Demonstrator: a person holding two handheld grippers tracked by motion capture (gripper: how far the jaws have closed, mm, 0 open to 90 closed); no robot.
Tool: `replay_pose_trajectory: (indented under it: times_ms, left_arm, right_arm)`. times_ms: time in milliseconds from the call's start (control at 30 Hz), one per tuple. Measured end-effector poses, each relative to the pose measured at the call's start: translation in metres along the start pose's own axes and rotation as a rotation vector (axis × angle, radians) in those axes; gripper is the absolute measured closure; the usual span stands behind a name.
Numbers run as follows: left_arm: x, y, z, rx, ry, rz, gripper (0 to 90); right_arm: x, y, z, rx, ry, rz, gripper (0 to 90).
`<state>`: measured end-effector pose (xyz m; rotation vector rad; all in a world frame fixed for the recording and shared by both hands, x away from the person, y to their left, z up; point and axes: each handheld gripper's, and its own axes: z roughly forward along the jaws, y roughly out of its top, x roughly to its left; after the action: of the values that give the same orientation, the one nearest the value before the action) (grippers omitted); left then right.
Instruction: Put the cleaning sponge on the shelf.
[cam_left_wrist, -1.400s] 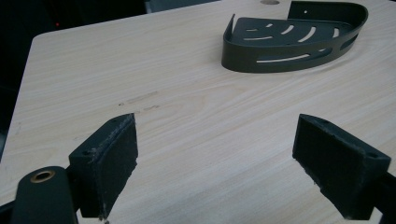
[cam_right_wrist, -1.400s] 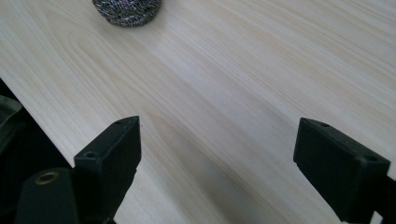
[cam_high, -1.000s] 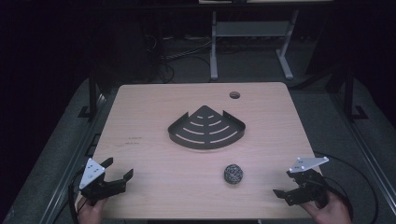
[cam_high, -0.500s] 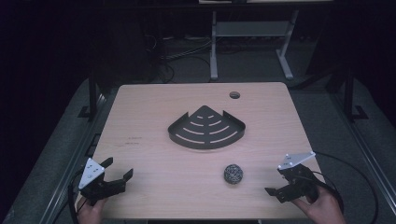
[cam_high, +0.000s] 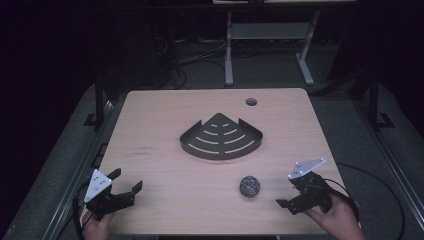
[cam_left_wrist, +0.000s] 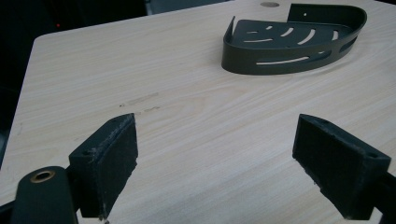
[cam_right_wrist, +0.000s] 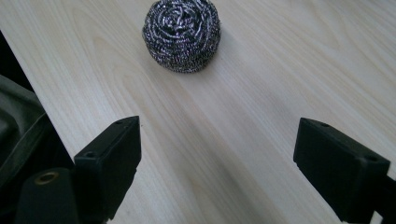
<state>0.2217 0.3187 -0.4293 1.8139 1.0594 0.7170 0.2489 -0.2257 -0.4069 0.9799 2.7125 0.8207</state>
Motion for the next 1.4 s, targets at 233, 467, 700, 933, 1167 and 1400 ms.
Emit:
replay_pose_trajectory:
  times_ms: [233, 467, 700, 933, 1167, 1400]
  left_arm:
    - [0.0, 0.0, 0.0, -0.002, 0.003, -0.003, 13.3]
    - [0.0, 0.0, 0.0, -0.002, 0.004, -0.002, 13.3]
    - [0.001, 0.0, -0.001, -0.004, 0.005, -0.003, 13.3]
    - [0.001, 0.0, -0.001, -0.004, 0.005, -0.004, 13.3]
    - [0.001, 0.0, -0.002, -0.006, 0.003, -0.003, 13.3]
    - [0.0, 0.0, -0.001, -0.003, 0.006, -0.003, 13.3]
  right_arm:
    - [0.002, 0.008, 0.003, 0.007, 0.01, -0.018, 14.7]
    - [0.003, 0.016, 0.008, 0.021, 0.023, -0.036, 14.6]
    - [0.006, 0.024, 0.011, 0.029, 0.035, -0.053, 14.7]
    - [0.007, 0.031, 0.016, 0.036, 0.048, -0.067, 14.6]
    - [0.01, 0.042, 0.024, 0.046, 0.066, -0.087, 14.7]
    - [0.01, 0.053, 0.036, 0.059, 0.081, -0.109, 14.6]
